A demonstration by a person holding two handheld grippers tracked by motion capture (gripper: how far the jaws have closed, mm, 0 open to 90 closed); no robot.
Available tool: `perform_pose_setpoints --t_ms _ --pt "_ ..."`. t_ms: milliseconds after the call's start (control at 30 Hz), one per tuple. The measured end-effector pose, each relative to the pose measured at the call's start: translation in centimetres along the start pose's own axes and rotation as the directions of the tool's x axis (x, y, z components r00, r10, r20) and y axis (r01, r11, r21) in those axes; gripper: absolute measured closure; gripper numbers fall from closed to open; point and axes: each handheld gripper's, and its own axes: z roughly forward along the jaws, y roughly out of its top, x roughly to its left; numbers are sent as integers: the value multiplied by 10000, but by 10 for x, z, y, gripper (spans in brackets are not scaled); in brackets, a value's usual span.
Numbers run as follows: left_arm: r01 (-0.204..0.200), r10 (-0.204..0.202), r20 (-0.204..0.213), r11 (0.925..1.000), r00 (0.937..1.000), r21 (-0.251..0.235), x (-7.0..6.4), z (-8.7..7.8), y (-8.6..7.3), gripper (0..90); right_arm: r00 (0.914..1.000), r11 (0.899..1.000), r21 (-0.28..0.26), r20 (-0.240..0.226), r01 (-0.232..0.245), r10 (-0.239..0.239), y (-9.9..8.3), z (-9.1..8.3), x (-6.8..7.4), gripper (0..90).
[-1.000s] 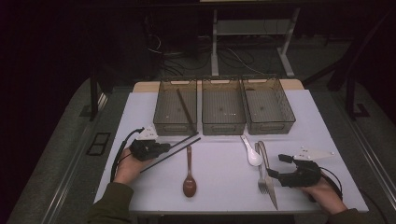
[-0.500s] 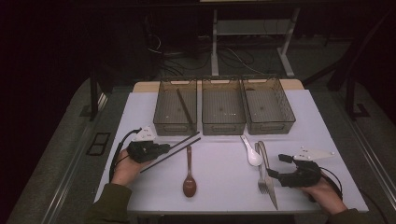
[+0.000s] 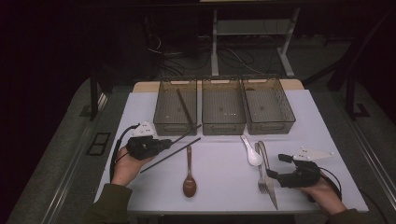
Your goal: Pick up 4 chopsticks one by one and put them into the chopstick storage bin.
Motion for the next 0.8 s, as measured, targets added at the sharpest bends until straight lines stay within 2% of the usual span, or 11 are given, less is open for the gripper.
perform_pose_setpoints --t_ms 267,333,433,700,800 --pt "420 -423 -114 9989 9990 -216 0 0 12 849 9999 9999 41 7 -128 128 2 8 5 118" --pt "509 -511 -70 9982 9987 -311 1 0 15 848 10000 9998 174 9 14 -14 2 10 7 118" --pt "467 -472 -122 9982 9988 -379 2 0 21 849 9999 9995 289 40 154 -155 2 12 8 118" --pt "490 -506 -237 9967 9984 -641 10 2 42 848 9999 9997 255 113 -7 4 2 11 7 120" --pt "498 -520 -331 9967 9981 -637 15 4 49 848 9999 9996 281 98 104 -107 2 11 7 120"
